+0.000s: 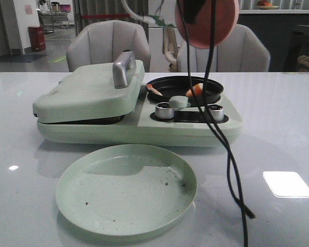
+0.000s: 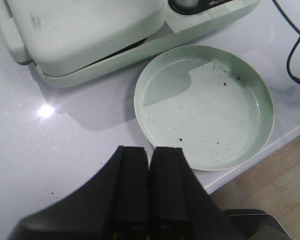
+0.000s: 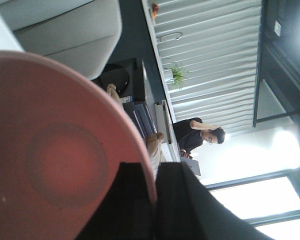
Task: Make breakfast with bread and shrimp
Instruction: 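Tilt the pink bowl over the black pan to pour the shrimp, then carry the empty pink bowl back and set it on the table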
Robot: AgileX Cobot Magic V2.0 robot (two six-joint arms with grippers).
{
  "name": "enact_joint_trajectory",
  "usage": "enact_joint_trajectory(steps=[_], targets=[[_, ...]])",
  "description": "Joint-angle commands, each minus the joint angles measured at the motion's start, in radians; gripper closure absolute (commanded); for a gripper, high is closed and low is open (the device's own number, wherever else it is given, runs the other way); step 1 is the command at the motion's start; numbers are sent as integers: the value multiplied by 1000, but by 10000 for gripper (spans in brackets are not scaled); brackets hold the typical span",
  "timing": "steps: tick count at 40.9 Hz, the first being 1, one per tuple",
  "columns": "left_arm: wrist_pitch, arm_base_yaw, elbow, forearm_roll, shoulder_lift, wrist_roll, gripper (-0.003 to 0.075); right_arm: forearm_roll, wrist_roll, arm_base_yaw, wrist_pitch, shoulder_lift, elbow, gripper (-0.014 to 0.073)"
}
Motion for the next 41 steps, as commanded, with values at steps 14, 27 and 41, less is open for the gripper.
enact_joint_trajectory(steps=[14, 27, 41], targets=[[-72, -10, -29, -12, -10, -7, 620, 139, 58, 2, 78, -167, -44, 550], [-72, -10, -29, -12, -10, -7, 620, 664, 21, -195, -102, -500, 271, 550], [-72, -10, -29, -12, -10, -7, 620, 1251, -147, -603, -289, -719, 669, 550]])
